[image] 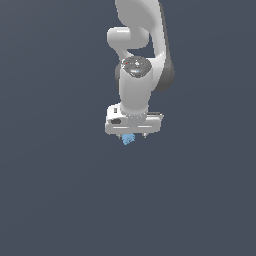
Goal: Pick up the object and move it to a goal position.
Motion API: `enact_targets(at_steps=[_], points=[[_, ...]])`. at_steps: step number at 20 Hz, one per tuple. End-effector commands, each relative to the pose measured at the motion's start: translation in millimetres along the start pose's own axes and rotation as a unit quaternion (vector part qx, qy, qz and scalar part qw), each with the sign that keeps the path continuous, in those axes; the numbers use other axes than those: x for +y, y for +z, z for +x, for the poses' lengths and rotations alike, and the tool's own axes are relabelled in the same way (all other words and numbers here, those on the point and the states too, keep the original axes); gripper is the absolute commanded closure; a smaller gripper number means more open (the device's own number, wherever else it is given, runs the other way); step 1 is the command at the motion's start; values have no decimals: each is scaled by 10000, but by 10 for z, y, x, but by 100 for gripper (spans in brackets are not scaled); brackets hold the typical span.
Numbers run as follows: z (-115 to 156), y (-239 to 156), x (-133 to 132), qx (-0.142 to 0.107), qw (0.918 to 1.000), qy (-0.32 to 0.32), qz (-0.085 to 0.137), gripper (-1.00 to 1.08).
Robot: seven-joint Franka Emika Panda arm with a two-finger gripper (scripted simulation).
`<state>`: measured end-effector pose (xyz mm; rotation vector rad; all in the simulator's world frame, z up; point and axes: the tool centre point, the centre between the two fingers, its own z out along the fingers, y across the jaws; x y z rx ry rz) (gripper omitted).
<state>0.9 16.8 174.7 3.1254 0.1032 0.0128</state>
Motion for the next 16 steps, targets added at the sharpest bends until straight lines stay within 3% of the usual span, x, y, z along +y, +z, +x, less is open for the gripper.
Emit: enact_targets(at_steps=[1, 16], points=[[0, 0, 0, 0, 10000, 0, 0, -92], [-37, -16, 8, -31, 9999, 132, 82, -92]])
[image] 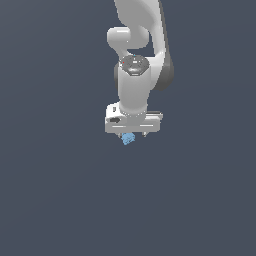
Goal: Pick up the object and move it to a goal position.
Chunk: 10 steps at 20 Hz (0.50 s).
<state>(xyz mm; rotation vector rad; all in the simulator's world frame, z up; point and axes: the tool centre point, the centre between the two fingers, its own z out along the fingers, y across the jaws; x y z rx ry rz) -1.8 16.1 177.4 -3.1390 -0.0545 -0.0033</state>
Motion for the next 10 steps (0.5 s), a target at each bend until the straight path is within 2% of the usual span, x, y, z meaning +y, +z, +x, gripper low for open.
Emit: enact_targets(at_steps=[1, 10], points=[[-19, 24, 6, -3, 10000, -56, -1, -92], [-204, 238, 59, -6, 9981, -622, -10, -92]])
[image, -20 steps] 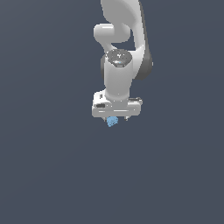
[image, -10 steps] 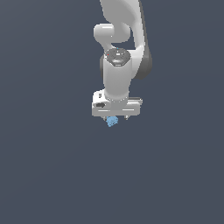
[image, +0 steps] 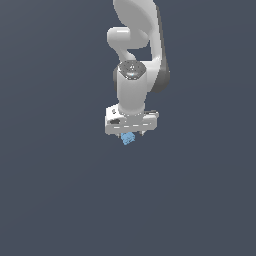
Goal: Pick up the object and move it to a goal position.
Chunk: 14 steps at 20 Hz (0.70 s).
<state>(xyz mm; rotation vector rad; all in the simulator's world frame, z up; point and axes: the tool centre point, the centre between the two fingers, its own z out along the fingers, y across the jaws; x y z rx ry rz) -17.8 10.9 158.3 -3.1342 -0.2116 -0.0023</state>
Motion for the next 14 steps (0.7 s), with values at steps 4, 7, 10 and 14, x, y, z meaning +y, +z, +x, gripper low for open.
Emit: enact_targets(at_steps=[4, 7, 10, 14], points=[[-191, 196, 25, -4, 9985, -540, -6, -92], [-329, 323, 37, -6, 9958, -914, -8, -92], [-461, 434, 44, -7, 9921, -1256, -7, -92], [-607, 547, 48, -8, 9868, -1620, -5, -92]])
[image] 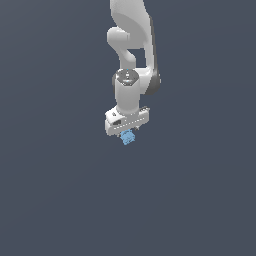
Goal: Pick up the object and move it to a goal position.
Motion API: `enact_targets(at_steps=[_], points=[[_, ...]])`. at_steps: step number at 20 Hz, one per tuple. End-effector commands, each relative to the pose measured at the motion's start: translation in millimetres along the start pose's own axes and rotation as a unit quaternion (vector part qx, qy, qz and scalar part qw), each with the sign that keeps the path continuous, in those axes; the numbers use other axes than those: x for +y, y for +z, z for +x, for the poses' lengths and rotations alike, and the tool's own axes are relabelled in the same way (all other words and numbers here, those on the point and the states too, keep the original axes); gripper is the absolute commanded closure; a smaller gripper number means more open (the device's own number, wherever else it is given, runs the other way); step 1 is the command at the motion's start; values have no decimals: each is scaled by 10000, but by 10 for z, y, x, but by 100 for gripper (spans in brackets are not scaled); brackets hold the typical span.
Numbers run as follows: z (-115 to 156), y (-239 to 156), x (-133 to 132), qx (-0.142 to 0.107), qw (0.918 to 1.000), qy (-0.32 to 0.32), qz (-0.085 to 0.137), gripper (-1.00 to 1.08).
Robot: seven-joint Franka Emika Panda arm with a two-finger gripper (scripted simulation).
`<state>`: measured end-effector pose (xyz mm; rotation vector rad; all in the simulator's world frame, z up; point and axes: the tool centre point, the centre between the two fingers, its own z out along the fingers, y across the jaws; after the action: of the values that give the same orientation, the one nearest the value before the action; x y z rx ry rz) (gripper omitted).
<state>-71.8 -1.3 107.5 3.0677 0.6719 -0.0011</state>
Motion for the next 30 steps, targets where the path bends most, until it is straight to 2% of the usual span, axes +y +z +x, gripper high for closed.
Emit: enact_targets(at_steps=[1, 8, 17, 30], points=[[-82, 63, -24, 3, 9998, -221, 0, -92], [-217, 163, -67, 5, 9984, -566, 4, -92], [-234, 222, -72, 3, 9982, -600, 5, -92], [-243, 669, -77, 5, 9981, -620, 5, -92]])
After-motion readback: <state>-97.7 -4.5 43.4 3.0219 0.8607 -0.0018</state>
